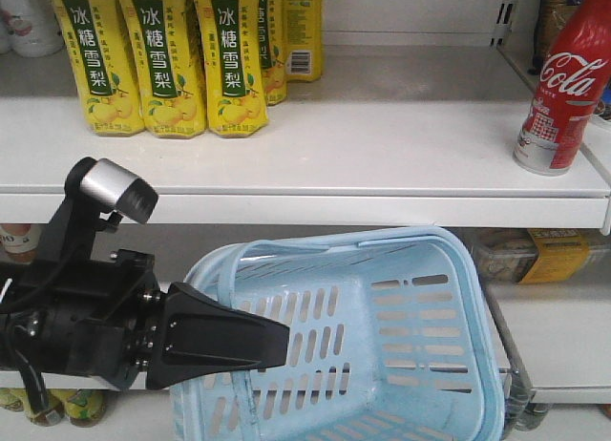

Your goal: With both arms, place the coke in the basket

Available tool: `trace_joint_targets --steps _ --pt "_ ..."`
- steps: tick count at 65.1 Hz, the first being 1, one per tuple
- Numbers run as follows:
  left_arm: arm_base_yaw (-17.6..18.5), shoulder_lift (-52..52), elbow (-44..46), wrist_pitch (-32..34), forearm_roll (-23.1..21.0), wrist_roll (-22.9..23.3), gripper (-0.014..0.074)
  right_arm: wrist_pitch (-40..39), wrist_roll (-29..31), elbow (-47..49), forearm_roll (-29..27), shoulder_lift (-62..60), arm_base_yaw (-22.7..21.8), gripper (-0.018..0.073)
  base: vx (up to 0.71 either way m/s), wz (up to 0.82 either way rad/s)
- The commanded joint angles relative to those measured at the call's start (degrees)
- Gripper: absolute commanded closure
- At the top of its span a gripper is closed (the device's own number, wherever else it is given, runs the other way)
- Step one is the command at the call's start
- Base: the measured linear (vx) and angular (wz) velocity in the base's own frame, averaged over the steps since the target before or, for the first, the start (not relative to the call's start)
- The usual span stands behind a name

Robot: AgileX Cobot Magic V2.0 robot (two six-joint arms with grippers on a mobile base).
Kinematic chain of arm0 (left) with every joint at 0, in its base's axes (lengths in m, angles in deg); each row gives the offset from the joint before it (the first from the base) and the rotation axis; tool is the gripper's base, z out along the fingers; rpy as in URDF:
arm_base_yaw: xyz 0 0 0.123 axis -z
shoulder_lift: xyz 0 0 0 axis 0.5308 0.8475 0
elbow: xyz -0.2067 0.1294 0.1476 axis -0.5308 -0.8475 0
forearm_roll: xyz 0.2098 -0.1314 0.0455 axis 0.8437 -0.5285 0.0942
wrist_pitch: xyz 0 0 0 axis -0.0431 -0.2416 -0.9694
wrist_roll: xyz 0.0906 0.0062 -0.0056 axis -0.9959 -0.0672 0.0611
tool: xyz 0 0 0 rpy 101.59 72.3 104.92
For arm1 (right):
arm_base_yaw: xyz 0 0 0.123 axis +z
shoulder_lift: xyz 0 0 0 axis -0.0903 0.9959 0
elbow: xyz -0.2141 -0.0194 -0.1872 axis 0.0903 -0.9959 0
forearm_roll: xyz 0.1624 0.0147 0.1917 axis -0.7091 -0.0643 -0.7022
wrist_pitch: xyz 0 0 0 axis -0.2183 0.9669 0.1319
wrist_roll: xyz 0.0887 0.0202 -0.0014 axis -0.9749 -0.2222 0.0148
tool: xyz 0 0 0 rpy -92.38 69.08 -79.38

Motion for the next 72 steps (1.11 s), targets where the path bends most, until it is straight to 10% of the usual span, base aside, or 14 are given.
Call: trace_joint_targets --steps 1,15,42,53,72 --pt "0.22 -1.47 1.71 10.14 -5.96 -0.27 0.0603 3.48 -2.39 9.2 17.88 0.84 -0.1 0.0564 0.0 0.0" --pt "0.22 -1.47 1.71 10.14 -5.96 -0.27 0.0603 15.24 -10.06 28.87 47.66 11.21 -0.1 0.0494 0.0 0.0" --pt "0.22 -1.47 1.71 10.14 -5.96 -0.27 0.0603 -2.07 -14.51 35.12 53.87 28.86 -0.2 -0.0043 0.0 0.0" --pt "0.22 -1.47 1.71 10.14 -5.96 -0.27 0.0603 -0.83 -15.83 39.43 65.52 33.22 -0.2 -0.0048 0.0 0.0" --pt "0.22 -1.47 1.71 10.14 -5.96 -0.27 0.0603 -1.52 -36.66 49.1 90.79 46.12 -0.2 -0.0031 0.0 0.0"
